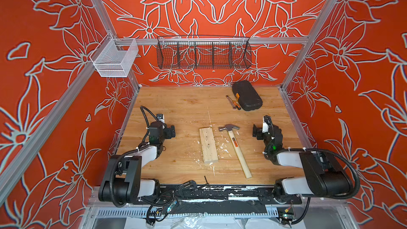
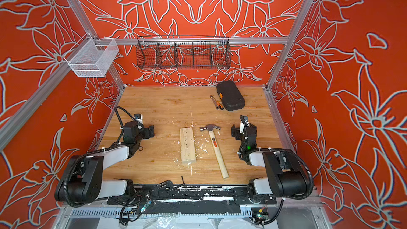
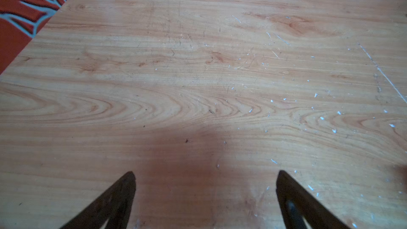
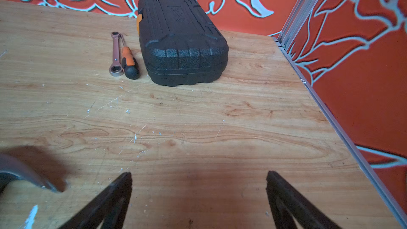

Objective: Use a claw hammer to pull out a nail
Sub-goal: Pick up the hammer at the center of the board.

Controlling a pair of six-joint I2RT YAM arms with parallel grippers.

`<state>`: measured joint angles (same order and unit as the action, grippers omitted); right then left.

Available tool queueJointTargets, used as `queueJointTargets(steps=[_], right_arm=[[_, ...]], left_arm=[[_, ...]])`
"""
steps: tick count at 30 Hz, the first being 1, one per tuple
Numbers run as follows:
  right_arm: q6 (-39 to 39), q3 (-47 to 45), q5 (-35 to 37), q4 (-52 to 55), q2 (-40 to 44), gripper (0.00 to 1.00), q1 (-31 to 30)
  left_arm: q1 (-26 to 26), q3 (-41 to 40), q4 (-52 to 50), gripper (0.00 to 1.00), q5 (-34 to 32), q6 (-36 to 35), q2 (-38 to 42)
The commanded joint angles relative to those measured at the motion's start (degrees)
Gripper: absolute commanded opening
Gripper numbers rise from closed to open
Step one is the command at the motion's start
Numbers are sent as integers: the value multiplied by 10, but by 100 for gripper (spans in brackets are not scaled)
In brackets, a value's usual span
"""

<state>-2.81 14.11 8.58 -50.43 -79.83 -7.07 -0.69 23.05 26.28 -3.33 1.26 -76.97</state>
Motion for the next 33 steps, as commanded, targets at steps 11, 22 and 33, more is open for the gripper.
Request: queueJointTargets(steps=[11,22,33], right_arm=[[10,48,-40,53,-12,97,38],[5,41,-40,43,-9,97,35],[10,6,-5,-7,11,97,29]], left_arm=[[2,8,13,97,2,-9,-2],[-10,9,10,97,17,-4,-3],[14,13,-42,97,-61,13,64]])
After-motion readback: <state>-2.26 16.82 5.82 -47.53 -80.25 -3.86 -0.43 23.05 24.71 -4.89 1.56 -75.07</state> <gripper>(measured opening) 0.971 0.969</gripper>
